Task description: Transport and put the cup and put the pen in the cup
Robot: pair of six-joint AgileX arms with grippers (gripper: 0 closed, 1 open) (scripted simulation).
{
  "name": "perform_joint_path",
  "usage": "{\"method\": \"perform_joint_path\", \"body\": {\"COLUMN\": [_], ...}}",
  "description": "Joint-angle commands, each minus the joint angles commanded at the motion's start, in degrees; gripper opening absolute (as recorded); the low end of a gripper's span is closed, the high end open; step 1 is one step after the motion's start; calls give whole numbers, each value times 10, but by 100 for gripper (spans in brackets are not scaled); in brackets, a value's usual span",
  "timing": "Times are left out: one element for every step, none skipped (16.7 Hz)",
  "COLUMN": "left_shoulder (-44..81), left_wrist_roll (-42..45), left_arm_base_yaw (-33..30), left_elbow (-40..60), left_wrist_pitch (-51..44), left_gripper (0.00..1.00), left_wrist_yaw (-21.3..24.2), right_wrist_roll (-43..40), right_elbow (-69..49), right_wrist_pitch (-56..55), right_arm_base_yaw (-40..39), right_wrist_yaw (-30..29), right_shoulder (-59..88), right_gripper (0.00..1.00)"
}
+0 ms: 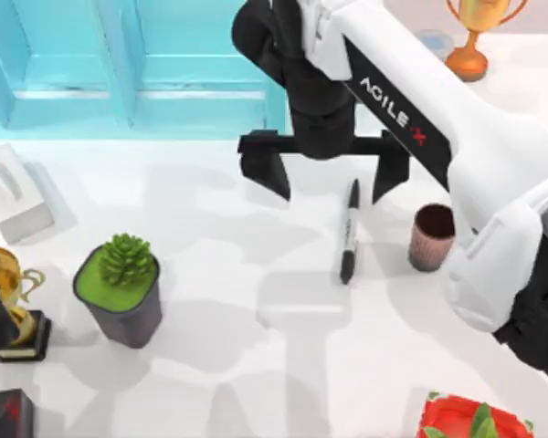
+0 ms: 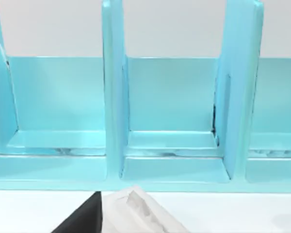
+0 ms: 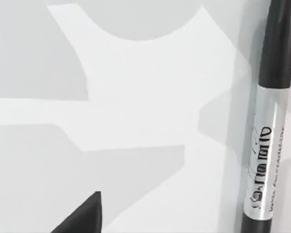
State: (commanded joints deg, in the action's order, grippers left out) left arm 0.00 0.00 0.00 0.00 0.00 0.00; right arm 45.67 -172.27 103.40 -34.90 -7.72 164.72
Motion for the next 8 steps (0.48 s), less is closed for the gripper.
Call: {"method": "perform_joint_path", "body": {"left_shoulder": [0, 0, 0, 0, 0, 0, 0, 0], "left_wrist_roll": [0, 0, 0, 0, 0, 0, 0, 0], "left_arm_base_yaw": [0, 0, 0, 0, 0, 0, 0, 0], "left_elbow": [0, 0, 0, 0, 0, 0, 0, 0], "left_wrist_pitch": [0, 0, 0, 0, 0, 0, 0, 0], "left_gripper": [100, 100, 100, 100, 100, 100, 100, 100], "left_wrist_yaw": [0, 0, 0, 0, 0, 0, 0, 0], "right_wrist_roll": [0, 1, 1, 1, 2, 2, 2, 2], "right_elbow": [14, 28, 44, 60, 78, 97, 117, 138], "right_wrist_pitch": [-3, -8, -16, -25, -37, -49, -63, -77], "right_arm_base_yaw": [0, 0, -1, -1, -1, -2, -2, -2], "right_wrist_yaw": [-1, -1, -2, -2, -2, -2, -2, -2], "right_shoulder": [0, -2, -6, -11, -17, -23, -30, -38], "right_gripper": [100, 100, 100, 100, 100, 100, 100, 100]}}
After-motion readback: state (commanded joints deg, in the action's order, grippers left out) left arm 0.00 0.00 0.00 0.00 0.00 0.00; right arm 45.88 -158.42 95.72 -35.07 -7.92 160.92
